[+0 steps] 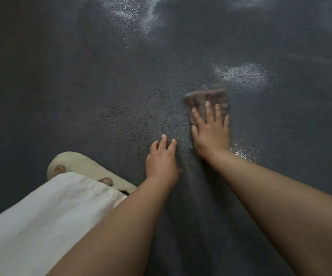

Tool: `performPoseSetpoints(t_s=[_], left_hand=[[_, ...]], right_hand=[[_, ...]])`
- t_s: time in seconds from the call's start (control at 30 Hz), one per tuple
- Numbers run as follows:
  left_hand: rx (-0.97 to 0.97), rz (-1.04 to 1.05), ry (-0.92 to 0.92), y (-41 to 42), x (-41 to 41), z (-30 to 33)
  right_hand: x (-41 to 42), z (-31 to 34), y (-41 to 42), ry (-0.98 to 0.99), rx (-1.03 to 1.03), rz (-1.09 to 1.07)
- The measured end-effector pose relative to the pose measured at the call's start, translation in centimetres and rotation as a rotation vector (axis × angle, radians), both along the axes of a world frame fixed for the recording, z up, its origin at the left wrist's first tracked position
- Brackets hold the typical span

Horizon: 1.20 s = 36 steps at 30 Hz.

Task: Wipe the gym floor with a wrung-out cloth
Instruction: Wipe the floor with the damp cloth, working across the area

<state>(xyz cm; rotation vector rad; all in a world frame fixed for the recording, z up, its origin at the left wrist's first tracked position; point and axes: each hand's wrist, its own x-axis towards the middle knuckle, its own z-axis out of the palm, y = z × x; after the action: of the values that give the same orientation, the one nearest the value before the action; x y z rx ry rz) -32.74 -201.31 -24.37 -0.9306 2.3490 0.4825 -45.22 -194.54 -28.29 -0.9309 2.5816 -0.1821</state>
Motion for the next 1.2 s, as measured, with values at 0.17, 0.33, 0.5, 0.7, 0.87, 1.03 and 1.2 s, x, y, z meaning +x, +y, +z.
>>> performPoseSetpoints(t_s=[0.17, 0.33, 0.5, 0.7, 0.87, 1.03, 1.2], left_hand=[[0.141, -0.054, -0.053, -1.6, 0.0, 2.0], [0.131, 0.014, -0.044, -0.4, 1.0, 5.5], [0.137, 0.011, 0.019, 2.0, 2.5, 9.9], [0.071, -0.017, 0.109, 3.2, 4.7, 14.5], [0.051, 0.034, 0.133, 4.2, 5.9, 15.8], [0.055, 0.089, 0.121, 3.9, 4.0, 14.6], [0.038, 0.088, 0.098, 2.0, 1.5, 10.7]], right_hand=[[6.3, 1.6, 2.1, -0.141, 0.119, 0.306], [5.9, 5.8, 4.3, -0.264, 0.261, 0.369], [6.3, 11.0, 7.4, -0.262, 0.279, 0.208], [7.7, 15.7, 8.3, -0.175, 0.253, 0.164], [8.4, 17.5, 8.7, -0.159, 0.220, 0.173], [6.7, 17.1, 7.8, -0.192, 0.195, 0.154], [3.8, 13.5, 5.1, -0.212, 0.224, 0.130]])
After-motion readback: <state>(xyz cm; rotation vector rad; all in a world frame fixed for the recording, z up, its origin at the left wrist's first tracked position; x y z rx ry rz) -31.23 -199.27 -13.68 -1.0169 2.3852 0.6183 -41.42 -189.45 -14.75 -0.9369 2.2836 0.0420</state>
